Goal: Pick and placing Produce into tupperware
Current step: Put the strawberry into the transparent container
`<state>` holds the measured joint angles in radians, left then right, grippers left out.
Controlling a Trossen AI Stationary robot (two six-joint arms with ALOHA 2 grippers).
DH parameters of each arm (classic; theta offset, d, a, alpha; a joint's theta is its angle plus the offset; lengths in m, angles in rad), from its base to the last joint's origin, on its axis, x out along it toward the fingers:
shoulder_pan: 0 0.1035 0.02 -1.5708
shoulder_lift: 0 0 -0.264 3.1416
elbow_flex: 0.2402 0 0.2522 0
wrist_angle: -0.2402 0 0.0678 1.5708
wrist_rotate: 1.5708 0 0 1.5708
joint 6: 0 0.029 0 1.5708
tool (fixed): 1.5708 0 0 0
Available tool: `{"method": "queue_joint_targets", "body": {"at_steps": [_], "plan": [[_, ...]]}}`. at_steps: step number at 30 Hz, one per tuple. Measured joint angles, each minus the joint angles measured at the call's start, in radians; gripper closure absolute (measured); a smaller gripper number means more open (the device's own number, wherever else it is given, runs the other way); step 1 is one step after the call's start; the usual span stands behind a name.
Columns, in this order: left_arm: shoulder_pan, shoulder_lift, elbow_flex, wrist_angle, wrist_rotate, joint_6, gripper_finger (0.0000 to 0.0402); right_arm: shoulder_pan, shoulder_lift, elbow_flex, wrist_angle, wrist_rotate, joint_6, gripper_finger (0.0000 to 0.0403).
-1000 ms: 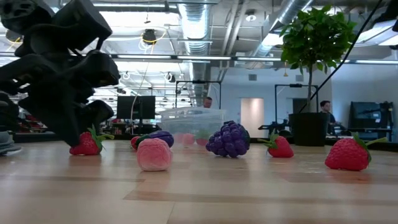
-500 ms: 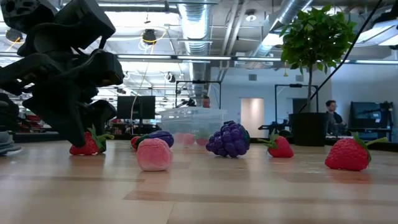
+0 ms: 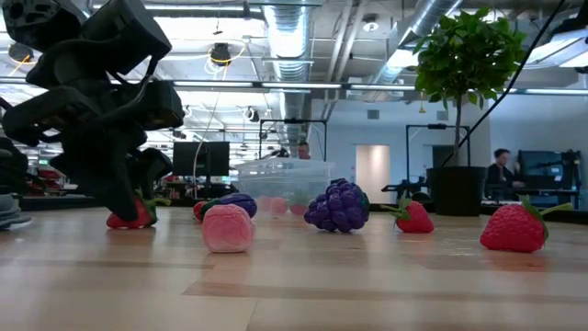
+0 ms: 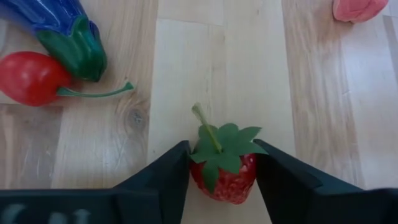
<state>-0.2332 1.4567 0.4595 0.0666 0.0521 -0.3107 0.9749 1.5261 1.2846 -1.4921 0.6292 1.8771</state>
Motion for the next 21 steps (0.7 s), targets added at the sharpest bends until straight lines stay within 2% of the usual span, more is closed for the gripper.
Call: {"method": "queue_joint_targets", "body": {"at_steps": [14, 21], "plan": [[0.000, 0.000, 0.000, 0.002, 0.008, 0.000, 0.0244, 0.000, 0.000, 0.000, 0.000, 0.000, 0.000, 0.0163], [-0.004, 0.005, 0.046, -0.012, 0.044, 0.020, 0.0244, 0.000, 0.000, 0.000, 0.000, 0.000, 0.000, 0.0163]]}}
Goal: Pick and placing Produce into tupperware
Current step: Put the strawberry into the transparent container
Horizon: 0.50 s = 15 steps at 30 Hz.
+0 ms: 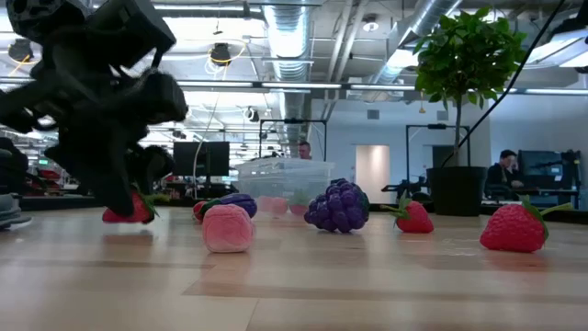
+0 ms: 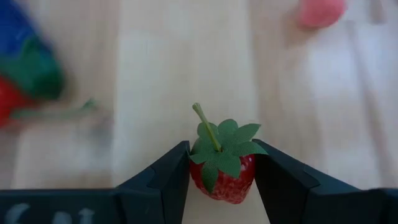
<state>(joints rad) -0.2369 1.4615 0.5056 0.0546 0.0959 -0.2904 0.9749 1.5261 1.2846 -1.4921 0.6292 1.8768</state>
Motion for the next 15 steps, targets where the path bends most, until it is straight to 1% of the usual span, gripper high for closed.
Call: {"method": "queue_joint_targets", "body": {"at_steps": [8, 15], "plan": [[0.015, -0.002, 0.071, 0.001, -0.010, 0.019, 0.0244, 0.000, 0.000, 0.000, 0.000, 0.000, -0.001, 0.0163], [0.061, -0.002, 0.150, 0.002, -0.018, 0.074, 0.0244, 0.000, 0.000, 0.000, -0.001, 0.000, -0.002, 0.0163]]}}
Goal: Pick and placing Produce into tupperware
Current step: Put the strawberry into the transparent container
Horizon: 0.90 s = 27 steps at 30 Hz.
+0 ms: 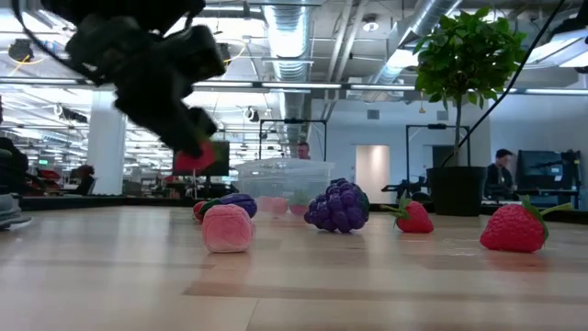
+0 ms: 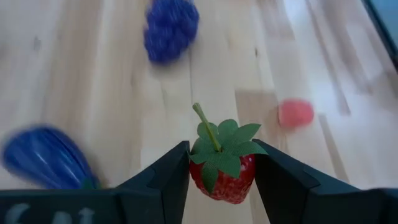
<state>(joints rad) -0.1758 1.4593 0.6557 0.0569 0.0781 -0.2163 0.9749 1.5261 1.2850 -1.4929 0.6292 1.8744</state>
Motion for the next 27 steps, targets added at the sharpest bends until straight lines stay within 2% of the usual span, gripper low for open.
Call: {"method": "queue_joint_targets", "body": {"at_steps": [15, 20, 27], "plan": [[0.199, -0.002, 0.175, -0.043, -0.022, 0.177, 0.0244, 0.000, 0.000, 0.000, -0.008, 0.008, -0.025, 0.0163], [0.280, -0.002, 0.203, -0.066, -0.050, 0.235, 0.0244, 0.000, 0.000, 0.000, -0.014, 0.053, -0.026, 0.0163], [0.398, -0.002, 0.209, -0.045, -0.064, 0.265, 0.0244, 0.000, 0.000, 0.000, -0.018, 0.063, -0.026, 0.0163]]}}
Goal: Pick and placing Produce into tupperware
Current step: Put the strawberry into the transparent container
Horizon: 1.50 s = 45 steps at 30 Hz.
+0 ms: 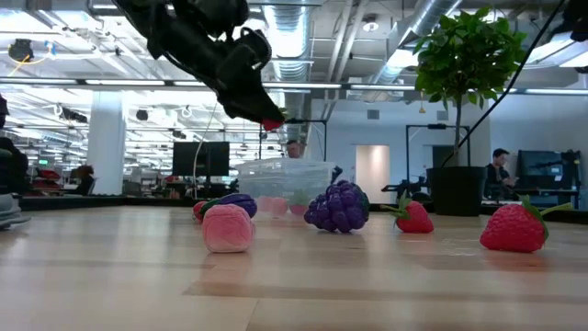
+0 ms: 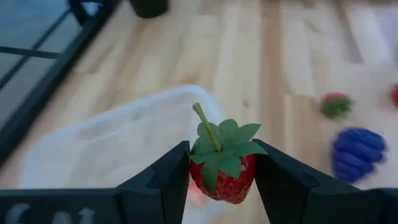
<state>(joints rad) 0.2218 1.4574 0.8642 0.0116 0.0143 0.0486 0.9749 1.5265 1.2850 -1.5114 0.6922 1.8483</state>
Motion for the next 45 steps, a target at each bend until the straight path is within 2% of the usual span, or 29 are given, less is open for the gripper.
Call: {"method": "queue_joint_targets", "body": {"at_steps": [7, 19, 36, 45], "plan": [[0.079, 0.000, 0.000, 0.069, 0.000, 0.027, 0.0244, -0.012, 0.000, 0.000, -0.003, 0.043, 0.000, 0.0163], [0.168, 0.000, 0.000, 0.070, 0.001, 0.047, 0.0244, -0.068, 0.000, 0.000, -0.003, 0.074, -0.053, 0.0163], [0.169, 0.187, 0.007, 0.191, 0.039, 0.008, 0.0244, -0.087, 0.000, 0.000, 0.033, 0.077, -0.077, 0.0163], [0.169, 0.210, 0.006, 0.213, 0.042, -0.008, 0.0244, -0.088, 0.000, 0.000, 0.028, 0.077, -0.077, 0.0163]]}}
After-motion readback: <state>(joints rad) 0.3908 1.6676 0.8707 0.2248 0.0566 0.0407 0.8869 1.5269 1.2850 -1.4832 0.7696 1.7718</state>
